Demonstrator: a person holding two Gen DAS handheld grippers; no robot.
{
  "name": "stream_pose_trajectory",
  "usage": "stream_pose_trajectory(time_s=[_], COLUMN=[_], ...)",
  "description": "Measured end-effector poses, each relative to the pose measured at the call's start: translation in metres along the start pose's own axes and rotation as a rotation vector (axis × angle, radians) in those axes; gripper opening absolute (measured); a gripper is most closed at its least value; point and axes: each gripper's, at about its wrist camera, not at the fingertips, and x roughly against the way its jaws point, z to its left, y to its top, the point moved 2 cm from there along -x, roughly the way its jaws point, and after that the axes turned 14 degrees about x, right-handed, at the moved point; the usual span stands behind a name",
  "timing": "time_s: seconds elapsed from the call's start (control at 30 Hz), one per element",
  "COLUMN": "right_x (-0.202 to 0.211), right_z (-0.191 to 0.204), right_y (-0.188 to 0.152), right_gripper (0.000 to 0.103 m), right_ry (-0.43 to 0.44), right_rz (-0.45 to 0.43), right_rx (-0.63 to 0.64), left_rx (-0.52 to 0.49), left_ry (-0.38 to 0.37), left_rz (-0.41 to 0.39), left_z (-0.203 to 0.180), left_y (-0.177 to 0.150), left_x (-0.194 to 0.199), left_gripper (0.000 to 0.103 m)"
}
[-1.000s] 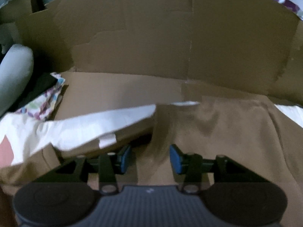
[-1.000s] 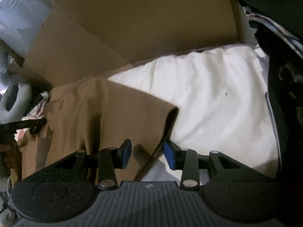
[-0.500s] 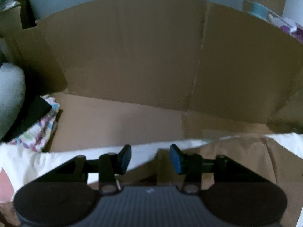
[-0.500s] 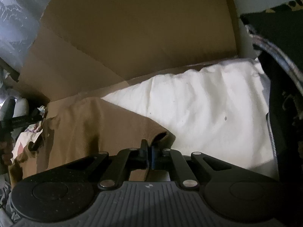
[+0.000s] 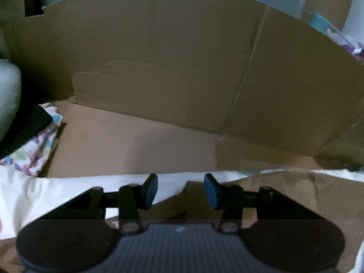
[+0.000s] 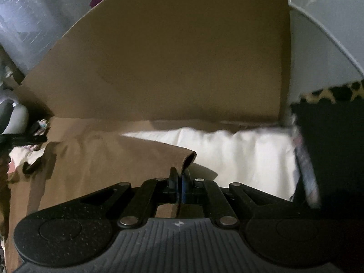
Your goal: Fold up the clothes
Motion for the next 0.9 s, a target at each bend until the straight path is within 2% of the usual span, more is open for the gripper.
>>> stream_pose_trajectory(time_s=[0.1, 0.23, 0.4, 0.43, 0.47, 0.53, 0.67, 0.9], right_x=[-0.001, -0.008, -0.014, -0.015, -0.016, -0.016, -0.012, -0.008], right_z=[-0.006, -0.010, -0.009, -0.009, -0.009, -0.010, -0.014, -0.019], right_y=[0.010, 0.022, 0.026, 0.026, 0.026, 0.026, 0.027, 0.028], right_gripper=[0.001, 0.001, 0.000, 0.000, 0.000, 0.000, 0.000, 0.000], right_ry=[-0.016, -0.034, -0.047, -0.048, -0.048, -0.049, -0.063, -0.115], right_rz=[-0.010, -0.006, 0.003, 0.005, 0.008, 0.006, 0.001, 0.002], right_rx=[0.013, 0.018, 0.034, 0.035, 0.036, 0.024, 0.018, 0.009], left_rx=[0.048, 0.067, 0.130, 0.143, 0.150, 0.154, 0.123, 0.143], left_ry=[-0.039, -0.033, -0.051, -0.054, -0.062, -0.078, -0.090, -0.157], left_rz=[0.033, 0.073, 0.160, 0.171, 0.181, 0.199, 0.158, 0.085], left_z=[0.000, 0.000, 0.006, 0.007, 0.007, 0.004, -0.001, -0.007], left_y=[0.003, 0.005, 0.000, -0.001, -0.003, -0.006, -0.007, 0.000], left_x=[-0.005, -0.015, -0.028, -0.030, -0.031, -0.033, -0.029, -0.018], left_gripper=[0.048, 0.048, 0.046, 0.041, 0.028, 0.011, 0.007, 0.006])
